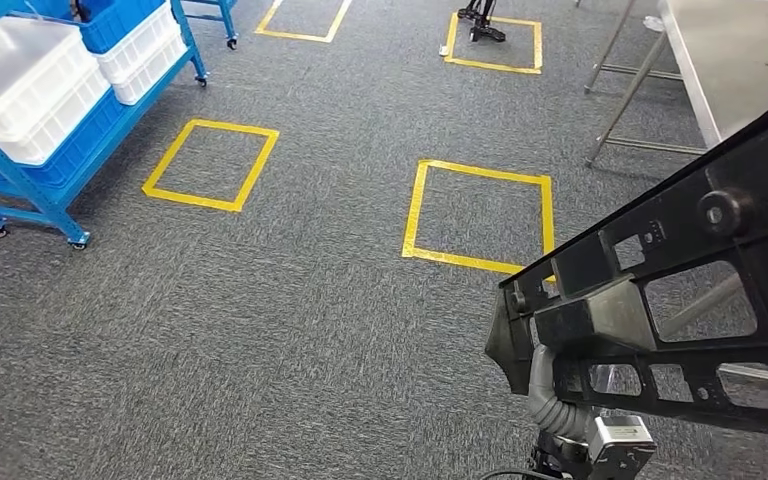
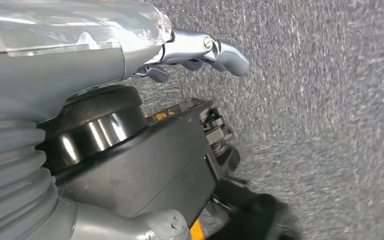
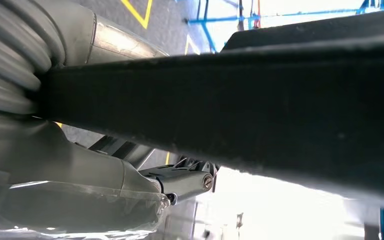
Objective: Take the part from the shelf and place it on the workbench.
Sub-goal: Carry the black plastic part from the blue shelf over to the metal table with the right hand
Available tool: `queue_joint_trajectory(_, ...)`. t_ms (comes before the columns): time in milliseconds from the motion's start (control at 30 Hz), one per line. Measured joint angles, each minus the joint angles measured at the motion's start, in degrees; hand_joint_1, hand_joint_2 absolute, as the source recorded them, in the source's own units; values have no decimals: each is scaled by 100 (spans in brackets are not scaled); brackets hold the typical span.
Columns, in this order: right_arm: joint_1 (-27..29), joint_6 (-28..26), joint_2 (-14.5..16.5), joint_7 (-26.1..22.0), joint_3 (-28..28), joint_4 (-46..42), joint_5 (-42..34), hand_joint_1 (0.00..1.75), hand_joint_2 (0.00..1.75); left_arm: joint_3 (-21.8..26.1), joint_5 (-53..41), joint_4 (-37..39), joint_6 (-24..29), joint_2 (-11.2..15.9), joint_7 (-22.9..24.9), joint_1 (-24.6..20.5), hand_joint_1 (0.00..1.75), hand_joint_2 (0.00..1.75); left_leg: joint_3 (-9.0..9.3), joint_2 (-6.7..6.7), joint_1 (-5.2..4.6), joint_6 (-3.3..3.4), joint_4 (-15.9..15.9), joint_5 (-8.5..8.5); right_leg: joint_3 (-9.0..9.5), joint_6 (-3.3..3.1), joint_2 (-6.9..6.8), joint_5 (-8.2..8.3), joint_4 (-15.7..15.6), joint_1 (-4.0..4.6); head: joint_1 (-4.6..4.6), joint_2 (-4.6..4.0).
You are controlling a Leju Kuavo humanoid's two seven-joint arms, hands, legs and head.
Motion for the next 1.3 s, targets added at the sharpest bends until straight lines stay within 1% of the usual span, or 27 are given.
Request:
queue_joint_trajectory(33, 3, 4, 0, 3, -1, 13, 1, 175, 175, 0, -7, 0, 0, 1, 2, 7, 0, 175, 1, 83, -4, -5, 1, -9, -108, 18, -38, -30, 195, -19, 2, 0)
queue_joint_trajectory(67, 7, 9, 0, 6, -2, 25, 1, 175, 175, 0, -15, 0, 0, 1, 2, 10, 0, 175, 6, 167, -4, -14, 3, -22, -114, 34, -71, 45, 189, -37, 2, 0)
queue_joint_trajectory(100, 8, 16, 0, 9, -4, 34, 1, 175, 175, 0, -22, 0, 0, 0, 2, 11, 0, 175, 18, 244, -3, -29, 6, -38, -3, 47, -119, 207, -33, -53, 3, 0)
queue_joint_trajectory(167, -4, 29, 0, 11, -7, 45, 6, 175, 175, 0, -28, 0, 0, -1, 2, 10, 0, 175, 50, 376, -17, -86, 21, -87, 395, 51, -371, 541, -765, -49, 6, 0)
queue_joint_trajectory(233, -27, 45, 1, 14, -8, 51, 13, 175, 175, 0, -29, 0, 0, 2, 2, 12, 0, 175, 86, 484, -48, -161, 39, -148, 629, -8, -556, 653, -1196, -11, -16, 0)
queue_joint_trajectory(267, -39, 51, 1, 16, -8, 55, 15, 175, 175, 0, -29, 0, 0, 4, 2, 11, 0, 175, 109, 539, -60, -196, 41, -174, 648, -50, -554, 636, -1240, 13, -29, 0)
queue_joint_trajectory(333, -44, 58, 0, 19, -11, 63, 16, 175, 175, 0, -30, 0, 0, 5, 2, 3, 0, 175, 175, 646, -45, -252, 35, -209, 644, -131, -404, 641, -1251, 21, -48, 0)
queue_joint_trajectory(367, -42, 61, 0, 19, -13, 67, 17, 175, 175, 0, -32, 0, 0, 3, 4, -5, 0, 175, 190, 585, -27, -283, 69, -258, 647, -168, -338, 654, -1262, 17, -50, 0)
queue_joint_trajectory(400, -48, 63, 1, 19, -15, 69, 19, 175, 175, 0, -33, 0, 0, 1, 8, -11, 0, 175, 145, 435, -10, -304, 220, -386, 648, -206, -269, 673, -1272, 10, -54, 1)
queue_joint_trajectory(467, -69, 67, 2, 21, -18, 79, 24, 175, 175, 0, -38, 0, 4, -2, 30, -17, 0, 175, -119, 57, 7, -315, 862, -791, 636, -261, -132, 705, -1278, 10, -68, 1)
queue_joint_trajectory(500, -82, 68, 2, 23, -19, 87, 26, 175, 175, 0, -39, 0, 8, -3, 41, -16, 0, 175, -303, -43, 3, -303, 1272, -990, 621, -279, -50, 716, -1274, 24, -73, 1)
queue_joint_trajectory(533, -86, 68, 2, 28, -19, 100, 28, 175, 175, 0, -40, 0, 13, -2, 55, -17, 0, 175, -441, -69, -3, -287, 1565, -1082, 606, -291, 33, 723, -1269, 41, -74, 1)
queue_joint_trajectory(567, -87, 68, 2, 33, -19, 115, 31, 175, 175, 1, -37, 0, 16, -1, 67, -18, 0, 175, -498, -80, -9, -263, 1676, -1059, 593, -298, 120, 731, -1262, 58, -73, 1)
queue_joint_trajectory(600, -87, 68, 2, 38, -19, 129, 33, 175, 175, 2, -34, 0, 17, 1, 73, -19, 0, 175, -448, -89, -18, -230, 1556, -920, 584, -303, 190, 739, -1256, 71, -74, 1)
queue_joint_trajectory(700, -88, 59, 2, 47, -19, 150, 34, 175, 175, 10, -23, 0, 20, 6, 83, -28, 0, 175, 9, -187, -58, -122, 509, -362, 569, -281, 334, 771, -1234, 87, -73, 1)
queue_joint_trajectory(767, -89, 34, 2, 55, -19, 156, 48, 175, 175, 13, -15, 0, 30, 7, 80, -47, 0, 175, 134, -258, -94, -81, 144, -223, 544, -215, 380, 814, -1228, 74, -69, 1)
queue_joint_trajectory(867, -85, -27, 2, 71, -20, 174, 72, 175, 175, 17, -8, 1, 59, 6, 74, -47, 0, 175, 77, -225, -106, -8, 76, -88, 490, -98, 383, 853, -1231, 59, -70, 1)
queue_joint_trajectory(900, -84, -42, 1, 74, -20, 179, 75, 175, 175, 19, -5, 1, 70, 4, 72, -49, 0, 175, 44, -198, -93, 30, 37, -21, 433, -68, 324, 754, -1150, 68, -63, 1)
queue_joint_trajectory(933, -86, -51, 1, 79, -21, 184, 79, 175, 175, 20, -1, 1, 80, 2, 70, -51, 0, 175, -5, -165, -80, 63, -1, 51, 342, -43, 236, 562, -963, 75, -48, 1)
queue_joint_trajectory(1000, -94, -56, 0, 92, -21, 196, 82, 175, 175, 22, 4, 0, 91, -2, 69, -47, 0, 175, -125, -105, -89, 94, -16, 155, 127, -4, 33, 26, -318, 63, -17, 1)
queue_joint_trajectory(1033, -97, -59, 0, 99, -21, 205, 84, 175, 175, 22, 5, 0, 96, -2, 73, -37, 0, 175, -195, -70, -96, 90, -7, 198, 58, 13, -20, -152, 3, 51, -13, 1)
queue_joint_trajectory(1067, -97, -66, 0, 106, -21, 216, 84, 175, 175, 22, 5, 0, 101, -2, 78, -28, 0, 175, -264, -35, -101, 84, 7, 236, 58, 24, -47, -209, 195, 43, -12, 1)
queue_joint_trajectory(1100, -96, -78, 0, 113, -21, 226, 84, 175, 175, 23, 5, 0, 107, -2, 84, -24, 0, 175, -336, -6, -102, 77, 26, 272, 155, 27, -61, -141, 193, 39, -13, 1)
queue_joint_trajectory(1167, -99, -112, 0, 122, -21, 237, 84, 175, 175, 24, 5, 0, 116, -2, 92, -28, 0, 175, -471, 33, -102, 55, 77, 342, 652, 14, -90, 125, -377, 39, -11, 1)
queue_joint_trajectory(1233, -112, -131, 0, 132, -22, 238, 84, 175, 175, 24, 6, 0, 118, -2, 93, -32, 0, 175, -546, 48, -112, 6, 112, 407, 1199, -45, -135, 195, -1153, 72, -15, 1)
queue_joint_trajectory(1267, -121, -132, 0, 135, -22, 237, 86, 175, 175, 24, 6, 0, 118, -2, 93, -33, 0, 175, -551, 54, -116, -23, 117, 440, 1349, -82, -149, 176, -1385, 91, -7, 1)
queue_joint_trajectory(1300, -131, -130, 0, 138, -23, 238, 89, 175, 175, 24, 6, 0, 118, -3, 92, -36, 0, 175, -551, 60, -117, -55, 111, 477, 1382, -121, -148, 162, -1469, 113, 0, 1)
